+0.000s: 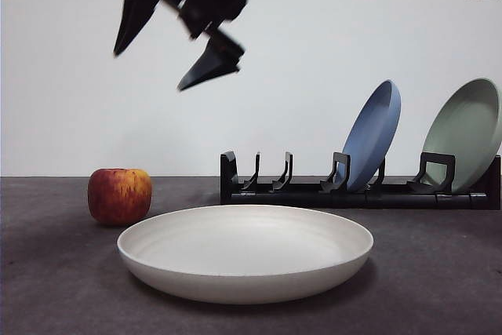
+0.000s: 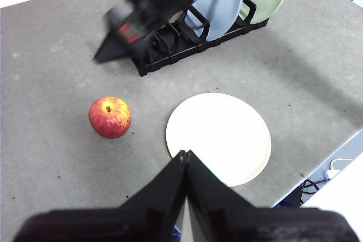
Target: Take the yellow plate from the plate rack,put the plate on the table,take the apple from the table,put the apple in the plate
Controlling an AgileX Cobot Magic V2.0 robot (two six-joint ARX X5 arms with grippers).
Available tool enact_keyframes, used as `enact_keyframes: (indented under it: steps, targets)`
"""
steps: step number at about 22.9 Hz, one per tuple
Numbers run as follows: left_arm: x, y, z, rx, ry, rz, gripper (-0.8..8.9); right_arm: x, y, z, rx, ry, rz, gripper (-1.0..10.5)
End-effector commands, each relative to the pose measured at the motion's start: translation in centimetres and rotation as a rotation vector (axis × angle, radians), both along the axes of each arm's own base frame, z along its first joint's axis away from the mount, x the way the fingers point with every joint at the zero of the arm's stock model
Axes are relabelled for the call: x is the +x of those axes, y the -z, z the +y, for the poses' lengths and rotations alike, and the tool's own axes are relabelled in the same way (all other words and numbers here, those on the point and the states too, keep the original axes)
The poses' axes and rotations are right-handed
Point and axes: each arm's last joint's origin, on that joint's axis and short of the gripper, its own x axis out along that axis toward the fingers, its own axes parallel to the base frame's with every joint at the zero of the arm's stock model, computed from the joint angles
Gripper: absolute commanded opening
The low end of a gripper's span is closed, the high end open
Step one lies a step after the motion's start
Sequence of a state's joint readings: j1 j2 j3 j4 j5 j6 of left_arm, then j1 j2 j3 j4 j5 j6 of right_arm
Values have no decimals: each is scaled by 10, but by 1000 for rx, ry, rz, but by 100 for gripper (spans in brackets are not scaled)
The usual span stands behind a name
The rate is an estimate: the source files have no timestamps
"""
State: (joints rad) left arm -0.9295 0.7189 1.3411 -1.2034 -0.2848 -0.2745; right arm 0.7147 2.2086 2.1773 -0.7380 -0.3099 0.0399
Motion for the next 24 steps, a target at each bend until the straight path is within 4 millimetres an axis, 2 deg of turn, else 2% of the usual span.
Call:
enact_keyframes:
  steps: [1,6,9,21,22,24]
  targets:
    - [0,0,0,-5,-5,-4,-7,8,26,21,-42,-16,26,662]
    - [0,0,0,-2,-4,-1,-7,10,76,45,-129,-11,93,663]
    - [-1,2,1,13,-3,10,-7,6,94,52,-189,-2,111,663]
    - [-1,2,1,24,12,4,-7,-3,122,62,-251,-10,182,655]
    - [-1,2,1,25,13,5,-7,-3,122,62,-253,-2,182,625]
    - [-1,2,1,24,14,5,-7,-3,122,62,-255,17,185,431]
